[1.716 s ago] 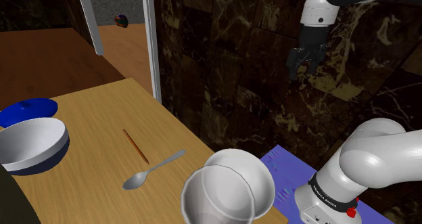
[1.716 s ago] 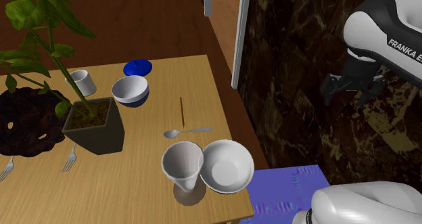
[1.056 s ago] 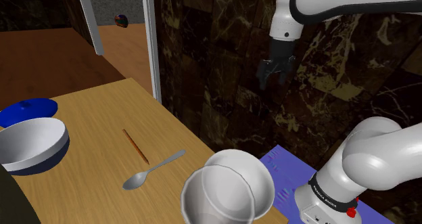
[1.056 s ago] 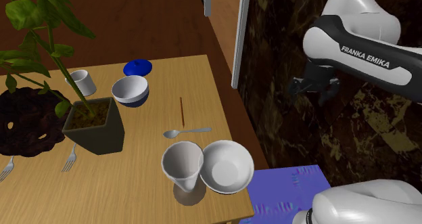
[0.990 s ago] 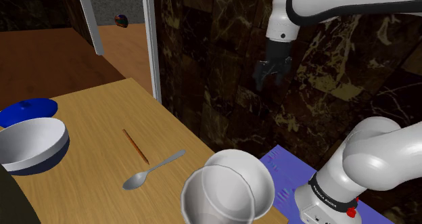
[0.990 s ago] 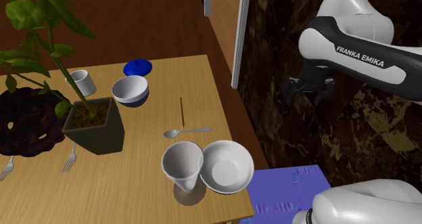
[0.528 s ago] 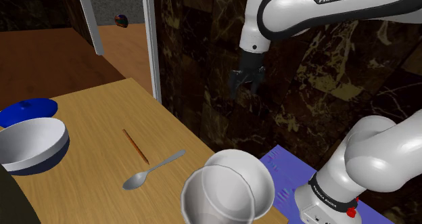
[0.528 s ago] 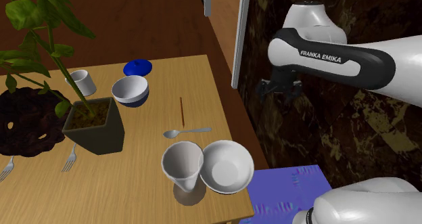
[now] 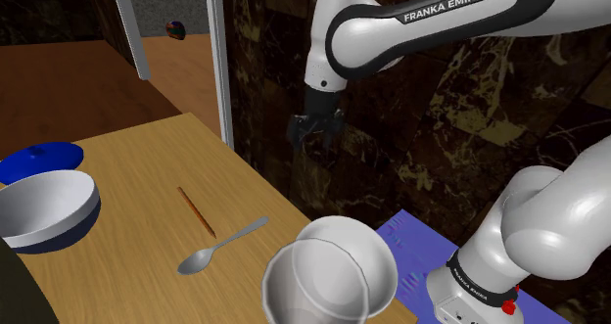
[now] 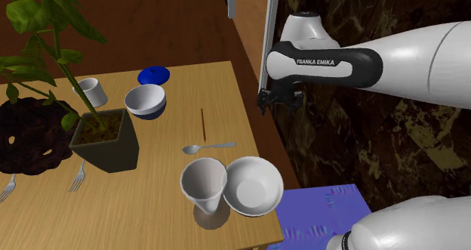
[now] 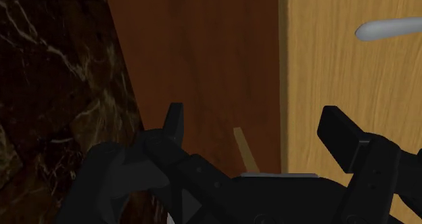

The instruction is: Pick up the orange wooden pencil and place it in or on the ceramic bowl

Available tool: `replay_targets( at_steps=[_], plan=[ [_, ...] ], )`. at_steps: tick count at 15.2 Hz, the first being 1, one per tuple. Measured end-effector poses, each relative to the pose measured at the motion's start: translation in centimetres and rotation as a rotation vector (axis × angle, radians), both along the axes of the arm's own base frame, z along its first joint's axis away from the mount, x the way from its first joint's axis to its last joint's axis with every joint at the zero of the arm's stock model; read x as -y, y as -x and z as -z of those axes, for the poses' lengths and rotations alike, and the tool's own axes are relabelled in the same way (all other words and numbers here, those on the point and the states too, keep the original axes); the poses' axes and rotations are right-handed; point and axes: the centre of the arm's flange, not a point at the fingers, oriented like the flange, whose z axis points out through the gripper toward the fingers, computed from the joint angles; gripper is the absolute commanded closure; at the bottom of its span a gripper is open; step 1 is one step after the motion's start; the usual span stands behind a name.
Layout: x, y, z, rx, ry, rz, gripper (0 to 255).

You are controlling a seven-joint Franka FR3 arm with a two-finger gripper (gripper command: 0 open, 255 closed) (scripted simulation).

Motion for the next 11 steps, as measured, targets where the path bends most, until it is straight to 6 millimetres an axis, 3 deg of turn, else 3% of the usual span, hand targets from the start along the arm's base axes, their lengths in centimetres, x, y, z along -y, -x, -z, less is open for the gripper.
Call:
replay_targets(
  at_steps=[11],
  plan=[
    [-11.8, -5.2, 3.6, 0.042, -0.075, -0.073, 0]
  ],
)
